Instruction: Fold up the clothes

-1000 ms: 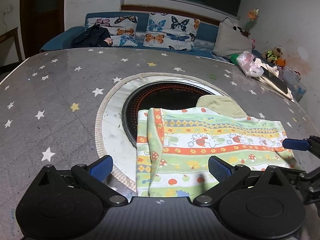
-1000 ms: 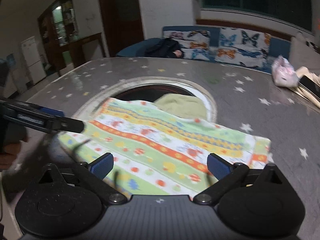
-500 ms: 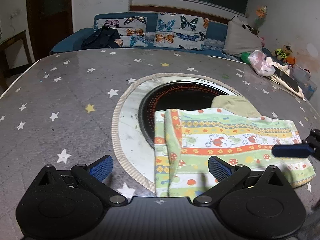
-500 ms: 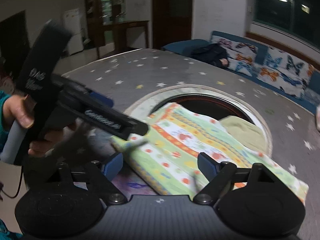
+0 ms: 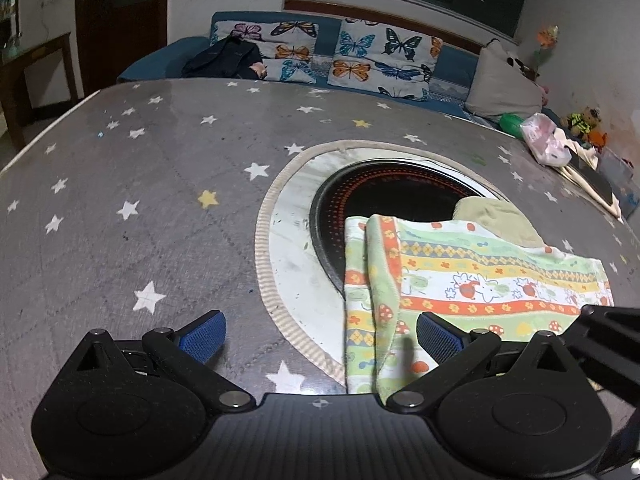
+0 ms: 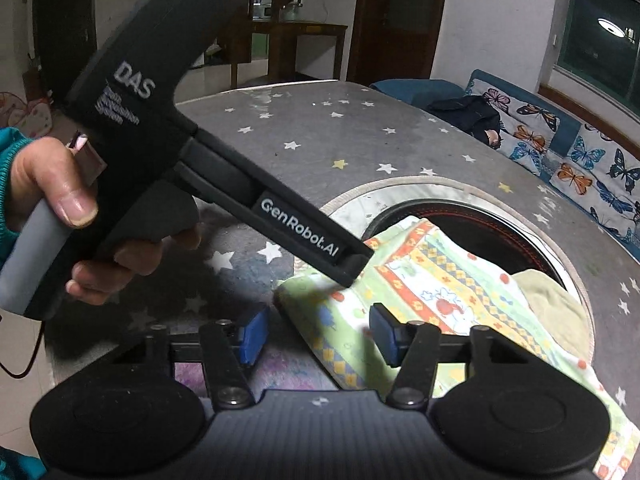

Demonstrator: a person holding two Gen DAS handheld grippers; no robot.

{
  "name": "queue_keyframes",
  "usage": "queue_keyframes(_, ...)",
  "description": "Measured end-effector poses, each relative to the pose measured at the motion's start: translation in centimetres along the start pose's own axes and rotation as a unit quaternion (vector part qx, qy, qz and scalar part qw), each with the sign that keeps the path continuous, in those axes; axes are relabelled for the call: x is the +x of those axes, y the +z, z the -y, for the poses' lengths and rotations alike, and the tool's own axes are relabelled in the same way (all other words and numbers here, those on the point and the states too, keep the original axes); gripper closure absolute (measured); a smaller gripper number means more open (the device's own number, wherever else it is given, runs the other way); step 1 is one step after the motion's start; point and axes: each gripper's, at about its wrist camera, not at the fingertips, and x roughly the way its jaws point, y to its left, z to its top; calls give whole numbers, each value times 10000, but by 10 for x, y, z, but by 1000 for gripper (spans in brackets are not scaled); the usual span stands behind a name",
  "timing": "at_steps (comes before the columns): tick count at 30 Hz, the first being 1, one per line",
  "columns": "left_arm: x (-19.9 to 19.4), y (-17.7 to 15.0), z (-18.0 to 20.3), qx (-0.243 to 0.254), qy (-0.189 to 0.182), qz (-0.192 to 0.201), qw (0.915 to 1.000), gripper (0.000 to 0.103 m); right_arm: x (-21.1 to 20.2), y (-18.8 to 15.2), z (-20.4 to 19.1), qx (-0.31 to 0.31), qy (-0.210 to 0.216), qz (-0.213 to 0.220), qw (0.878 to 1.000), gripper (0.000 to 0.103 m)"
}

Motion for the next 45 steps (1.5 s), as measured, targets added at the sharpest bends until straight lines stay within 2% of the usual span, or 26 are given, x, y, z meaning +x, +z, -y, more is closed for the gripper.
queue_keyframes(4,0,1,-3,-97,-50,-22,9999,0,7,-1,-5,-138,-34,-69,9999,54)
queue_keyframes(5,0,1,-4,-117,-63,-27,9999,0,8,-2,-5,-154,-49,-91,9998,60)
queue_keyframes(7,1,2,-5,-179,-118,-46,9998,0,11,-3,-6,-185,-78,-136,9997,66)
queue_keyframes(14,3,5,-7,-684,-559,-243,9958,0,-1,1,11,349,86,112,9993,98)
queue_keyframes(18,6,8,-9,-1137,-958,-425,9880,0,-15,4,23,685,180,329,9969,100)
queue_keyframes(21,8,10,-7,-1273,-1189,-498,9835,0,-25,6,32,888,240,495,9945,101)
queue_keyframes(25,7,14,-6,-1339,-1154,-445,9832,0,-27,3,33,813,191,400,9957,101)
queue_keyframes(28,4,16,-11,-1343,-1035,-367,9848,0,-20,2,27,655,192,300,9972,93)
queue_keyframes(30,2,16,-15,-1329,-938,-345,9861,0,-14,1,22,540,214,247,9980,81)
queue_keyframes(31,2,15,-17,-1340,-900,-354,9863,0,-10,1,19,482,224,221,9983,68)
queue_keyframes(32,2,15,-19,-1364,-872,-367,9861,0,-7,1,16,424,235,194,9986,62)
queue_keyframes(35,4,12,-24,-1436,-845,-401,9852,0,3,2,7,184,226,121,9995,59)
queue_keyframes(39,7,9,-26,-1524,-896,-448,9832,0,19,1,-5,-141,42,-11,9999,60)
queue_keyframes(41,8,8,-26,-1579,-938,-461,9819,0,25,0,-7,-232,-110,-60,9997,65)
queue_keyframes(42,9,8,-26,-1606,-953,-466,9813,0,26,0,-7,-202,-119,-47,9997,68)
queue_keyframes(44,9,8,-25,-1657,-1008,-463,9799,0,23,0,-4,-111,-96,37,9999,85)
queue_keyframes(45,10,8,-24,-1704,-1058,-467,9786,0,19,0,0,18,-33,103,9999,88)
